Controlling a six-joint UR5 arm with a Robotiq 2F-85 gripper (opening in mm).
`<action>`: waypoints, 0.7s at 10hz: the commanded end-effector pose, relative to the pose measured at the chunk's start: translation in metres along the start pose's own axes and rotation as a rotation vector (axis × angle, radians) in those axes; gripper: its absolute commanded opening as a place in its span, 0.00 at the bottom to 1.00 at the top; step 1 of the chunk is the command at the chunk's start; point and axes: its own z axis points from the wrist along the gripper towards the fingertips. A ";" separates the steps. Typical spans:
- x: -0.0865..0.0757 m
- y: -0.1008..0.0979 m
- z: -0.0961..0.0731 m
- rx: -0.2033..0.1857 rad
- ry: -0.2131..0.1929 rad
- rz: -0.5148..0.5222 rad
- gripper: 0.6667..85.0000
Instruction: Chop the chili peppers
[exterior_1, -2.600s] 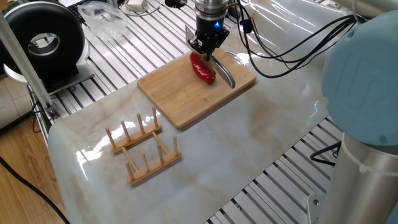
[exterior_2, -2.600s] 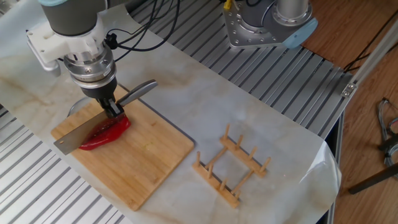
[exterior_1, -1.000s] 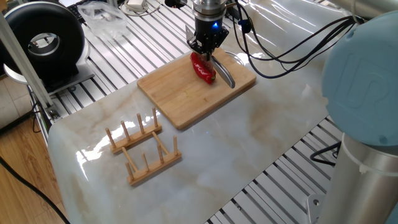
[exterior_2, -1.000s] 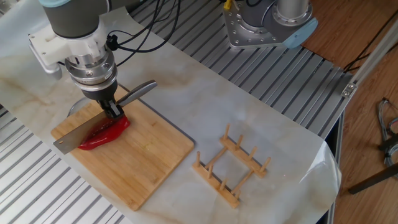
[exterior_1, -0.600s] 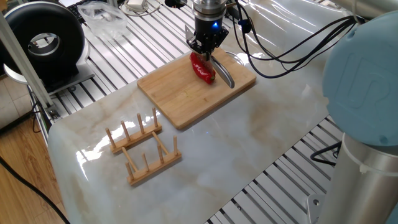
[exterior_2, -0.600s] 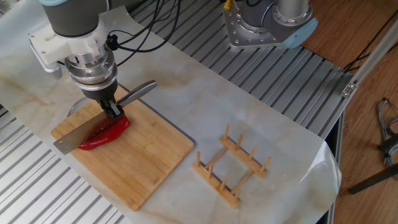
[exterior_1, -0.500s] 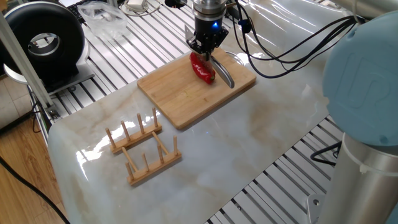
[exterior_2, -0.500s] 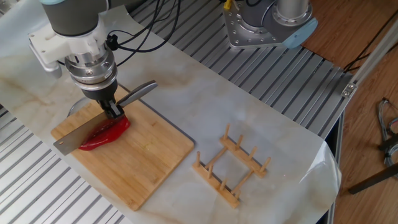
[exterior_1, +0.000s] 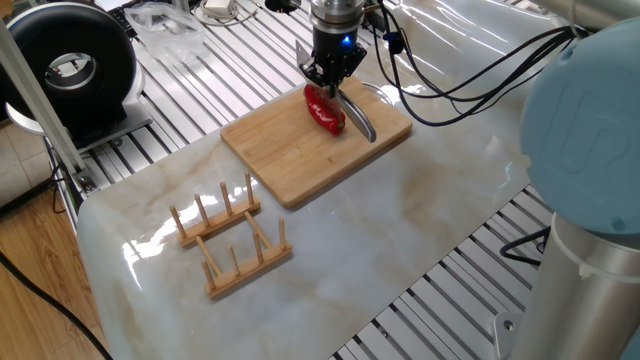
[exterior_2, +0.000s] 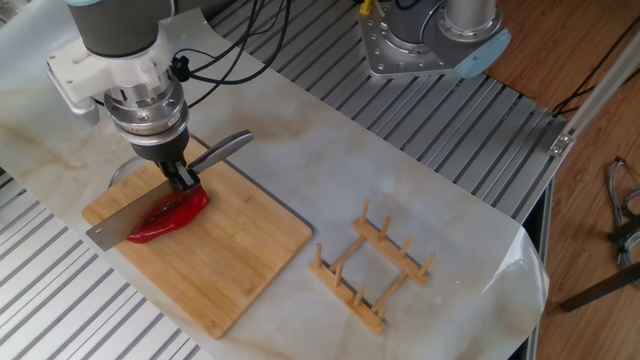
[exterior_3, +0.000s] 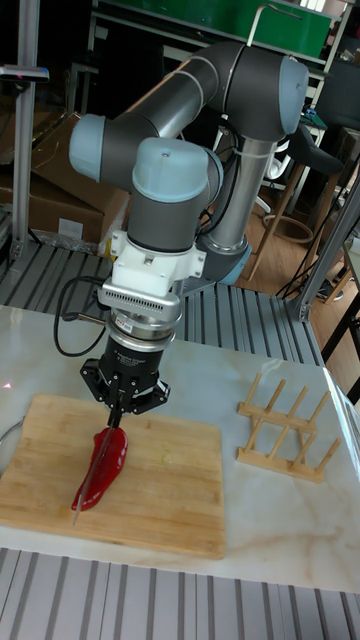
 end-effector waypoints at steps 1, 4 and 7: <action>0.000 -0.001 -0.006 -0.039 -0.003 -0.012 0.01; -0.001 -0.002 -0.002 -0.034 -0.006 -0.011 0.01; -0.002 0.000 0.000 -0.034 -0.009 -0.010 0.01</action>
